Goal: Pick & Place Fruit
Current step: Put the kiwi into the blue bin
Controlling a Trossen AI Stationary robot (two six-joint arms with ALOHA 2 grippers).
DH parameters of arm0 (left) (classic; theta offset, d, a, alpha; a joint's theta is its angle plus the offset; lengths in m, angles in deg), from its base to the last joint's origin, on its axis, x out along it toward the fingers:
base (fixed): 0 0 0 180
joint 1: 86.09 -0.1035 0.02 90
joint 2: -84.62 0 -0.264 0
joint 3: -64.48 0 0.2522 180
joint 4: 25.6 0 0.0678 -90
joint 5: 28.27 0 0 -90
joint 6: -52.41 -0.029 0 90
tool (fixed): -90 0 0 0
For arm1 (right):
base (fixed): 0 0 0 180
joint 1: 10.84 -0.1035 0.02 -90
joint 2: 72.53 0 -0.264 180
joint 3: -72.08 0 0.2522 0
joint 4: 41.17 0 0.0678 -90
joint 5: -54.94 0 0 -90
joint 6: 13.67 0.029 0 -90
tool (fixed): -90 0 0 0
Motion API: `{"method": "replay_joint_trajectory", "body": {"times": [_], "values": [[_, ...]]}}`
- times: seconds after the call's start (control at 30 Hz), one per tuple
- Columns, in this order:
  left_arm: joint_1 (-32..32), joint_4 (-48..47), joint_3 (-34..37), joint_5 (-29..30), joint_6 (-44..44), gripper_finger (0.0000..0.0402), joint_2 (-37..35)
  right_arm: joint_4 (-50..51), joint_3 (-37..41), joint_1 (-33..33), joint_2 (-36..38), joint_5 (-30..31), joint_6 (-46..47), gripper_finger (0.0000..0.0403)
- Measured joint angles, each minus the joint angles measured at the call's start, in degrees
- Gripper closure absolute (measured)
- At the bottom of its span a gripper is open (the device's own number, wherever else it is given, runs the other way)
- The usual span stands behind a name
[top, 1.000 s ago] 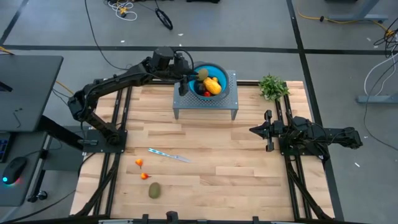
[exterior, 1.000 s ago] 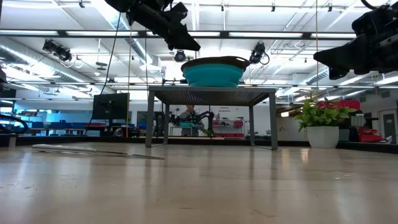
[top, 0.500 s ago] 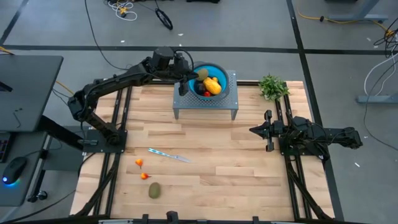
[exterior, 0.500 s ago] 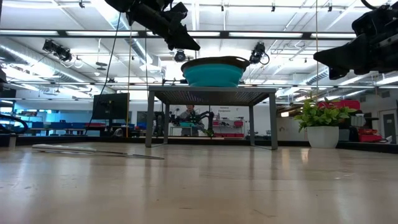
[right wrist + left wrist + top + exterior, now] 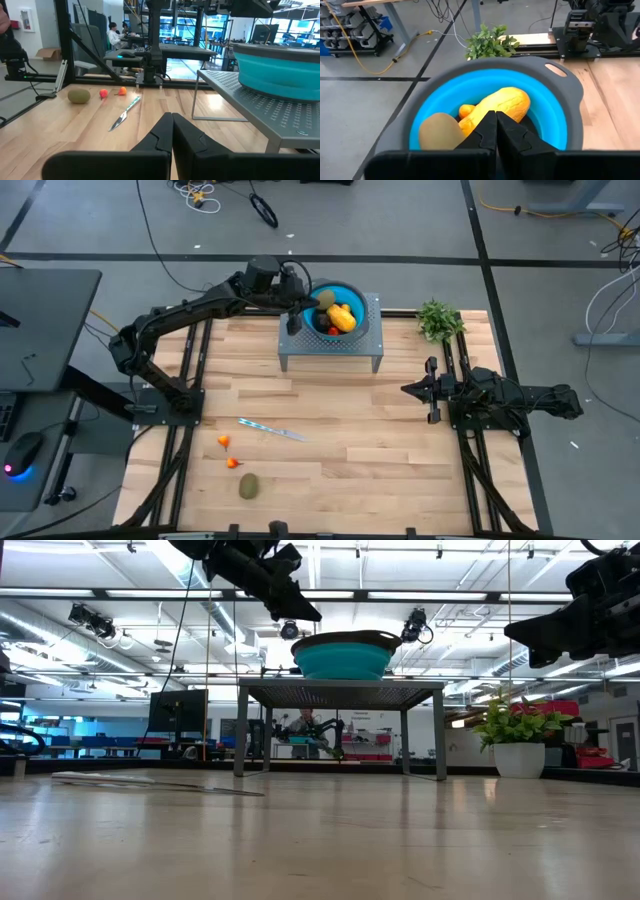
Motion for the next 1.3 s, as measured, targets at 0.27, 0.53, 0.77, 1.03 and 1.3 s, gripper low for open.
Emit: {"method": "replay_joint_trajectory", "body": {"times": [0.27, 0.53, 0.77, 1.03, 1.3], "values": [[0.02, -0.52, 0.00, -2.44, 0.48, 0.0399, 0.00, 0.01, 0.02, 0.02, 0.00, 0.00, 0.00, 0.0396], [0.12, -0.88, 0.05, -2.44, 0.61, 0.0400, -0.42, 0.01, 0.00, 0.02, 0.00, -0.02, 0.00, 0.0396], [0.63, -1.89, 0.04, -2.22, 0.70, 0.0400, -4.54, 0.00, 0.00, 0.02, 0.00, 0.00, 0.00, 0.0396], [0.58, -5.14, 0.04, -0.94, 0.54, 0.0401, -5.99, 0.01, 0.00, 0.00, 0.00, -0.01, 0.00, 0.0396], [1.27, -6.57, 0.04, -2.64, 0.48, 0.0401, -5.99, 0.00, 0.00, 0.00, 0.00, 0.00, 0.00, 0.0396]]}}
